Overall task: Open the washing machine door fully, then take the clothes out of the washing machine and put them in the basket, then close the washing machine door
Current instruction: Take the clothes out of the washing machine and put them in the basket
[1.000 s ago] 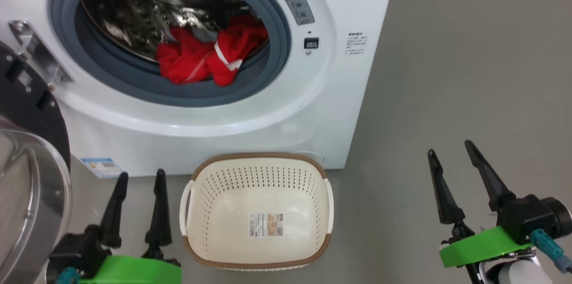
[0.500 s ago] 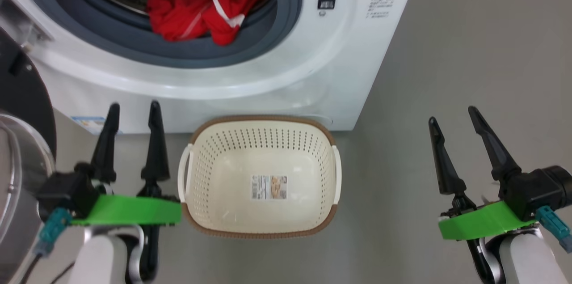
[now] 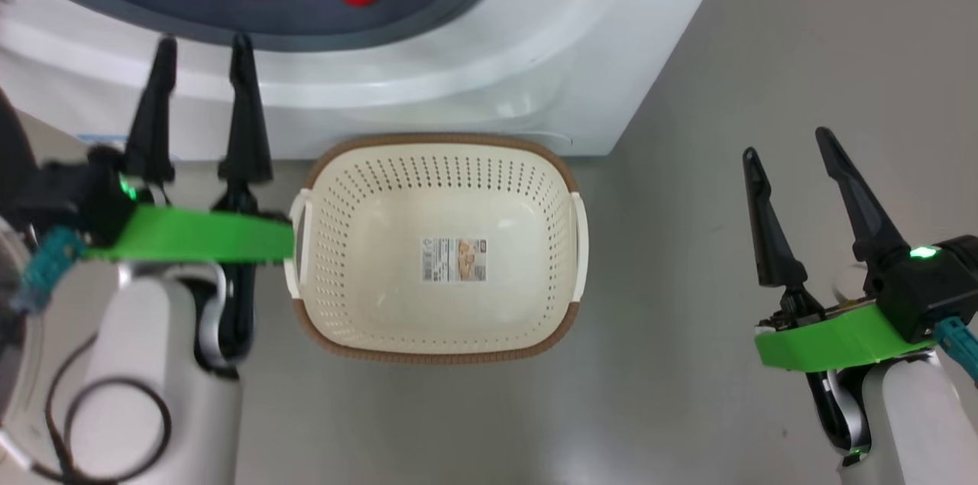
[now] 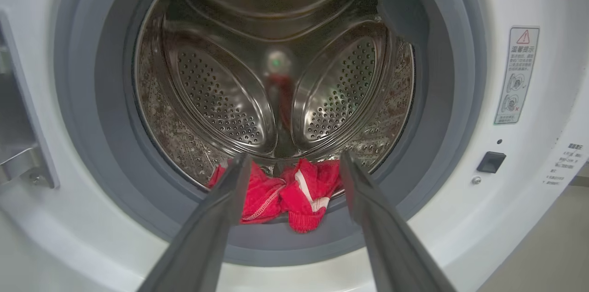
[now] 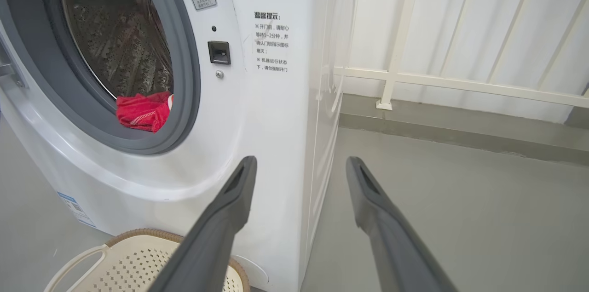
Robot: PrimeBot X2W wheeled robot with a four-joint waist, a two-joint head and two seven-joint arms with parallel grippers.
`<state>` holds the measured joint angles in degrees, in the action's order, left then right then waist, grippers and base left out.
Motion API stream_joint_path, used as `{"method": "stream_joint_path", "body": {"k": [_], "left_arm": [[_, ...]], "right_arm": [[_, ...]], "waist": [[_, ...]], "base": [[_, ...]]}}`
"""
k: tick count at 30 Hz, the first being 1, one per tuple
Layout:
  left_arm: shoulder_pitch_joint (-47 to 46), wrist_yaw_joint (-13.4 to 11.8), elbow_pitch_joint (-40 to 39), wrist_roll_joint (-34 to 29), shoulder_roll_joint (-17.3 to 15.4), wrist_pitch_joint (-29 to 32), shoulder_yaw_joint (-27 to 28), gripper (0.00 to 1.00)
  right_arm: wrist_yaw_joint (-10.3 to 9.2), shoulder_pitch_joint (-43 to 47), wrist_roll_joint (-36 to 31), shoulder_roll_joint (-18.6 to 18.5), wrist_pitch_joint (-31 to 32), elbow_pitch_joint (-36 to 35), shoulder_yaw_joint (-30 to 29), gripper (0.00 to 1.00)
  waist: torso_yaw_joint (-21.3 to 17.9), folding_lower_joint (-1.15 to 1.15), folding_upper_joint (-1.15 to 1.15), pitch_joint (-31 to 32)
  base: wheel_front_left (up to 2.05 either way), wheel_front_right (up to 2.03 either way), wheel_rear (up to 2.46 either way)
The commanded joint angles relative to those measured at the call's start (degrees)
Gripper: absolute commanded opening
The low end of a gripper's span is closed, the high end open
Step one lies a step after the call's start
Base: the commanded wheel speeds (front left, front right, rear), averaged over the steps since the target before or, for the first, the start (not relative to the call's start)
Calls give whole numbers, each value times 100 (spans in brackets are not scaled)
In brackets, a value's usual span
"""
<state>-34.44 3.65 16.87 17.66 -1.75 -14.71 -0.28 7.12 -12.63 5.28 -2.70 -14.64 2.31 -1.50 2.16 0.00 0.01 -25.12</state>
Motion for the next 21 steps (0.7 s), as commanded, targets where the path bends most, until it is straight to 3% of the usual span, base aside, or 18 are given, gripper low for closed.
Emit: {"method": "stream_joint_path", "body": {"k": [1,21], "left_arm": [[-248,68,-56,2,-127,-29,176,100],[-2315,171,1346,-178,-318,-29,383,100]], "right_arm": [[36,-114,-77,-18,-36,-170,103,100],[36,-413,-76,-18,-36,-302,376,100]], "waist": [[-40,0,-1,-227],[-340,0,-1,-1062]], "base": [[0,0,0],[0,0,0]]}}
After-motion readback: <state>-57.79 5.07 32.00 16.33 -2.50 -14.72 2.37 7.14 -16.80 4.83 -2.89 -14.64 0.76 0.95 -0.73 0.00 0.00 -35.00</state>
